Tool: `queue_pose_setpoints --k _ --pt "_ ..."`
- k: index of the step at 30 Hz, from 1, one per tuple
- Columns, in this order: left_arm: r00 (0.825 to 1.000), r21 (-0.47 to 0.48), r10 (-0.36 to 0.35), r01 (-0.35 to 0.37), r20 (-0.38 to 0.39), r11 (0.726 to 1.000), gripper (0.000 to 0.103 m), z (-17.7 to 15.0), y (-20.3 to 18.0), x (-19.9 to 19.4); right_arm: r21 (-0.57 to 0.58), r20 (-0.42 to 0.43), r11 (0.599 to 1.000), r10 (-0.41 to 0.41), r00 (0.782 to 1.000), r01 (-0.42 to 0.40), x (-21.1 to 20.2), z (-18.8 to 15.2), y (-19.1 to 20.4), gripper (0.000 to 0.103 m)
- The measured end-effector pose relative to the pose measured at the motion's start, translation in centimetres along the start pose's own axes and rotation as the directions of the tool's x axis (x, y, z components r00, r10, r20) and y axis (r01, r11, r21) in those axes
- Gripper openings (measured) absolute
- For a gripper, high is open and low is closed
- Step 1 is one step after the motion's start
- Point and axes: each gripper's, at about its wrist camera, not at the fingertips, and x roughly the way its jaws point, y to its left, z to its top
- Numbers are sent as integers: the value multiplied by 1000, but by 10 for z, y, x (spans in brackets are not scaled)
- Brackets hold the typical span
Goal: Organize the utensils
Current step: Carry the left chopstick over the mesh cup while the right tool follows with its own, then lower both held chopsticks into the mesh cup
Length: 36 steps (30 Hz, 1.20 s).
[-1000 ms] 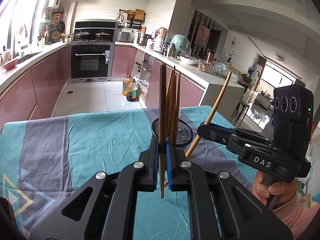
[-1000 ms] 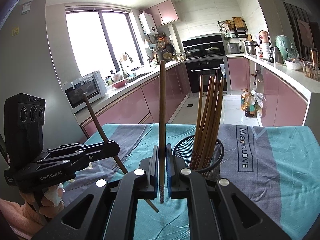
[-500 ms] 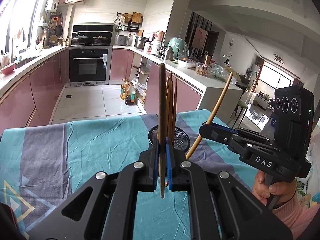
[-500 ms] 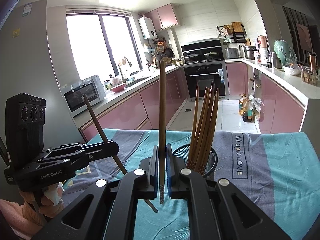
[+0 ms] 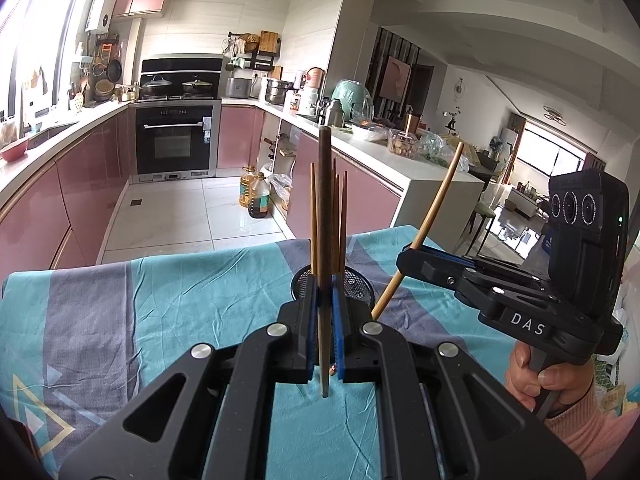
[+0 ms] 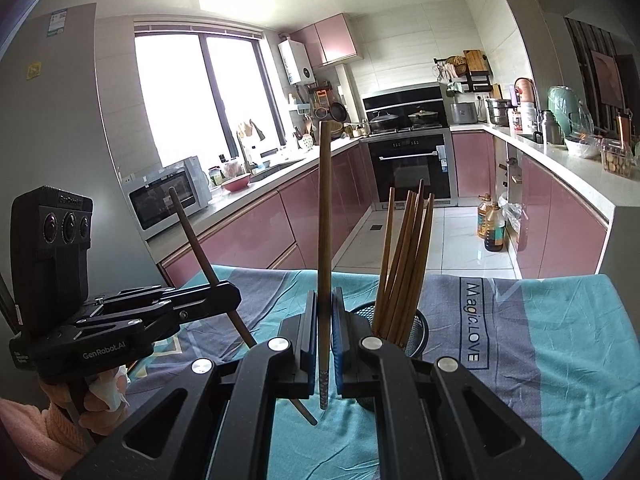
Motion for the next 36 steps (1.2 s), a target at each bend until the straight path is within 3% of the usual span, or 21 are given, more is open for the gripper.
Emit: queue_pose_setpoints --k 36 --pt "998 48 14 -16 57 999 7 20 -19 -6 -2 47 1000 15 999 -15 -3 15 -8 6"
